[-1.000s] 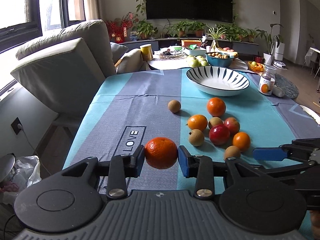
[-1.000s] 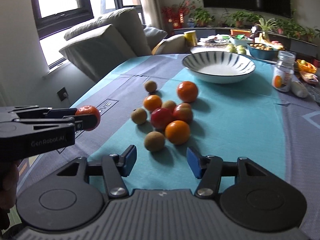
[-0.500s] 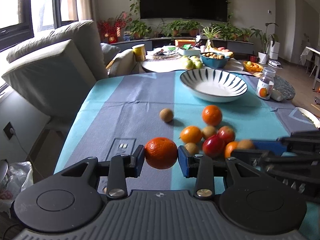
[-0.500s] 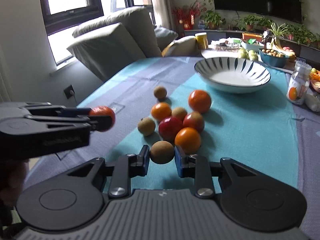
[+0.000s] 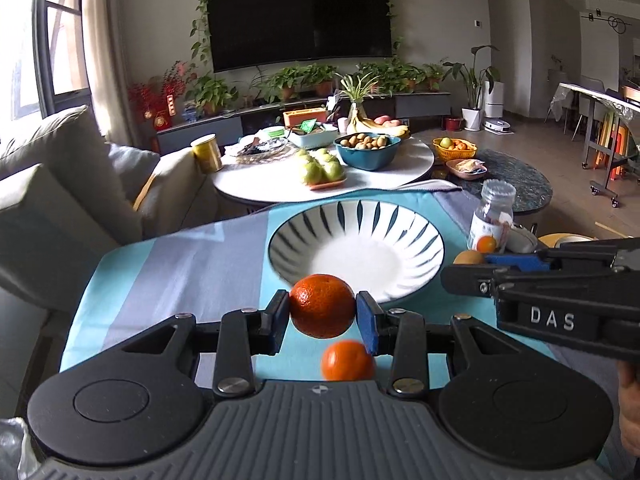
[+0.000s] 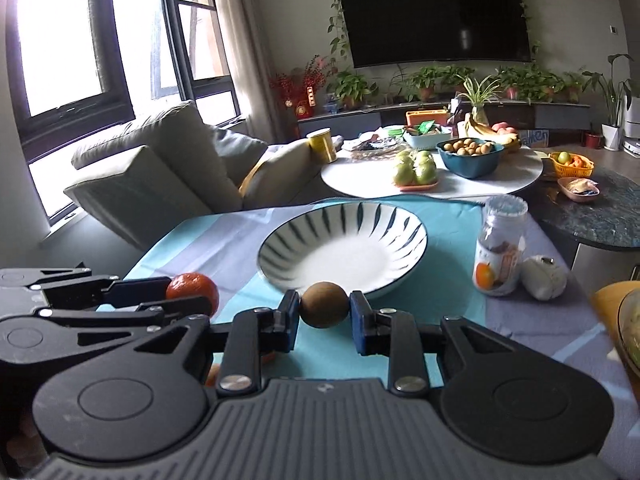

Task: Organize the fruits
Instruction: 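Carry the orange and kiwi in both grippers over the striped white bowl, then open the right gripper to drop the kiwi while the left gripper releases the orange, then move both grippers back to the fruit cluster, then grasp a mandarin orange with the right gripper while the left gripper grasps a kiwi, then carry the kiwi and orange in both grippers over the striped bowl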

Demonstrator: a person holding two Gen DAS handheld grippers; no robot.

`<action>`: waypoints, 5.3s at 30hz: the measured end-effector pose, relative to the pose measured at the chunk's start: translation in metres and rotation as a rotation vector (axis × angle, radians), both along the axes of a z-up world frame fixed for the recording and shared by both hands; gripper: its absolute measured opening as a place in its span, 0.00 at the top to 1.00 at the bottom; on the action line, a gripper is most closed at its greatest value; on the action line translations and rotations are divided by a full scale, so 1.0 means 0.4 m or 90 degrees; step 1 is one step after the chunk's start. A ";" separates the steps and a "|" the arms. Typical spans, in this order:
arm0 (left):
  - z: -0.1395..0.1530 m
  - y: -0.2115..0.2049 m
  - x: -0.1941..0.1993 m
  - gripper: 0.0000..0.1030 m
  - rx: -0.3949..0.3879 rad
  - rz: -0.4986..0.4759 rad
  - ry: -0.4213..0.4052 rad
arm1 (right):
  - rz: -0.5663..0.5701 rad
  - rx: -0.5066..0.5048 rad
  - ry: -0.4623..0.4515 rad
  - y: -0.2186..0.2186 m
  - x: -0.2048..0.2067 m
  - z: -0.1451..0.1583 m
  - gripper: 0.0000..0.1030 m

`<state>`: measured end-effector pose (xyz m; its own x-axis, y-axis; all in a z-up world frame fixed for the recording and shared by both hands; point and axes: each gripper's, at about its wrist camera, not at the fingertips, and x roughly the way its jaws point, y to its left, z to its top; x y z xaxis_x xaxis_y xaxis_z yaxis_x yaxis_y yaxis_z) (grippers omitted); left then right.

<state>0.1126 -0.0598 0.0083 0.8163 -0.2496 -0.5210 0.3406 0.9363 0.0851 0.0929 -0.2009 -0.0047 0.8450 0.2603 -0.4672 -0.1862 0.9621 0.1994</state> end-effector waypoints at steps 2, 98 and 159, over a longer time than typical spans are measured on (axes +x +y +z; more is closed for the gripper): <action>-0.009 -0.014 0.039 0.67 -0.004 -0.005 0.010 | 0.000 0.004 0.001 -0.010 0.031 -0.001 0.24; -0.080 0.201 -0.219 0.63 -0.072 0.046 0.057 | 0.085 -0.057 0.063 0.158 -0.161 -0.098 0.24; -0.020 0.018 0.019 0.78 -0.036 -0.032 0.012 | -0.018 0.013 0.017 -0.009 0.021 -0.022 0.24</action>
